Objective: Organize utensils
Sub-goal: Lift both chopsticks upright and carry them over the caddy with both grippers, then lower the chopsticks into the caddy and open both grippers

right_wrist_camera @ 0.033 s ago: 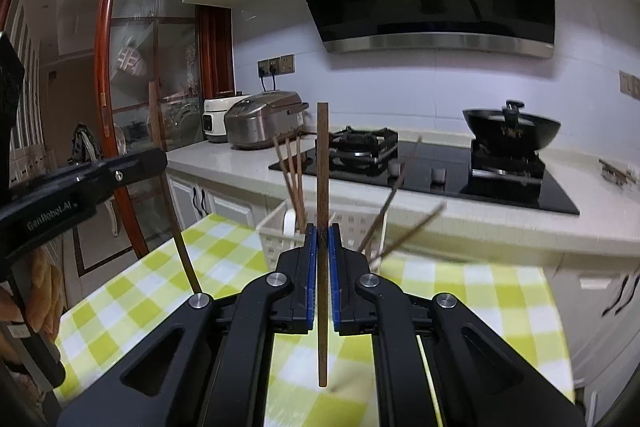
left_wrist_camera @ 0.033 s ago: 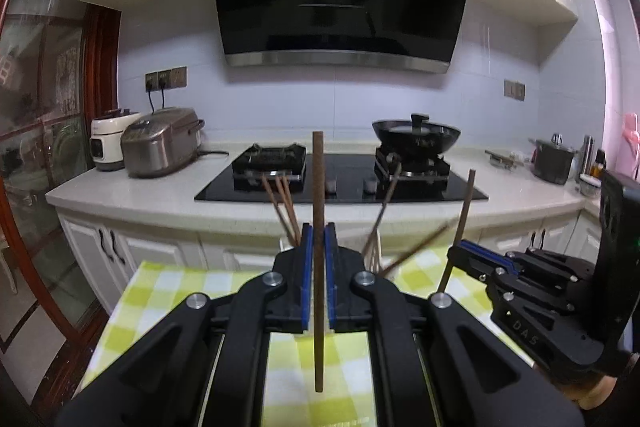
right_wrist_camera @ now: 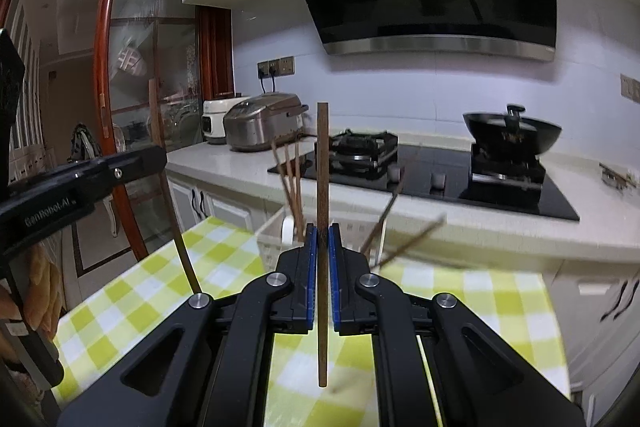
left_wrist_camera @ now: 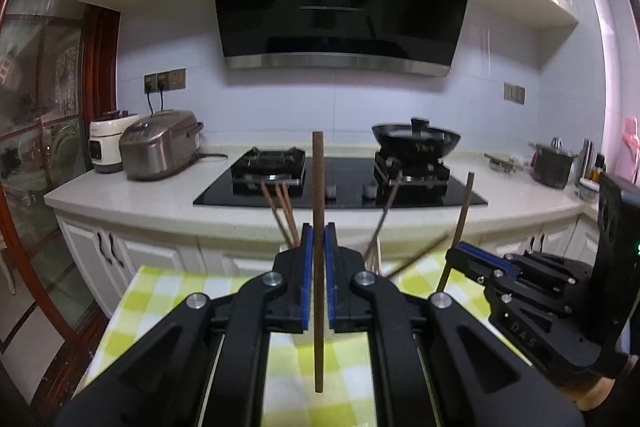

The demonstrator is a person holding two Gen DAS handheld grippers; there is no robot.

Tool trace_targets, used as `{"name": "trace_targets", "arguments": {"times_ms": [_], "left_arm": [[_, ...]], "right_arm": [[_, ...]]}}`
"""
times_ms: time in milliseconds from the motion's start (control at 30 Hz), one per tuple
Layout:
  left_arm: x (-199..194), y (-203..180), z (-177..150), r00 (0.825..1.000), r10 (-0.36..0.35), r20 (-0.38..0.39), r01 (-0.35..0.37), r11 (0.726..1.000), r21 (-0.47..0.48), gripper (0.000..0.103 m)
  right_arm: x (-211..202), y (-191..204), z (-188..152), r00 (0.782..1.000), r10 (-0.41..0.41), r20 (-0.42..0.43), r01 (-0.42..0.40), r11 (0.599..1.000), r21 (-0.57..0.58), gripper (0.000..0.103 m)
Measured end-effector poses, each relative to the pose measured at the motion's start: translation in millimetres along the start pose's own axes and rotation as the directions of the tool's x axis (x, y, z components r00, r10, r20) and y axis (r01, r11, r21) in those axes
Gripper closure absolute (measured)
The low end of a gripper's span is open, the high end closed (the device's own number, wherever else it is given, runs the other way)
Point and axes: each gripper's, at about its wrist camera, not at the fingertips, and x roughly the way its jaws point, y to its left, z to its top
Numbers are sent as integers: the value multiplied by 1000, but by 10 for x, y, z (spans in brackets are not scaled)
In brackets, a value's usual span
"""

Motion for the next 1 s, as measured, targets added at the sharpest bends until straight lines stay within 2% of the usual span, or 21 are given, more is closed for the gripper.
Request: {"name": "trace_targets", "arguments": {"times_ms": [267, 367, 500, 633, 900, 1000], "left_arm": [[304, 78, 835, 997, 17, 70, -15, 1000, -25, 97], [470, 52, 1024, 995, 27, 95, -25, 999, -23, 97], [743, 20, 1111, 995, 33, 95, -29, 999, -35, 97], [1055, 43, 1001, 999, 27, 45, -25, 999, -47, 97], [1548, 274, 470, 996, 11, -91, -18, 996, -83, 97], [1602, 310, 343, 993, 28, -115, -35, 997, -62, 90]], "right_arm": [[279, -90, 780, 997, -28, 66, 28, 1000, 8, 97], [458, -128, 908, 997, -44, 66, 43, 999, 19, 97], [766, -165, 916, 998, -60, 28, 59, 998, 21, 97], [1065, -208, 811, 998, -45, -39, 46, 998, 32, 97], [1478, -300, 445, 986, -35, -161, 45, 997, 55, 96], [1522, -318, 393, 984, -36, -173, 48, 997, 66, 93]]}}
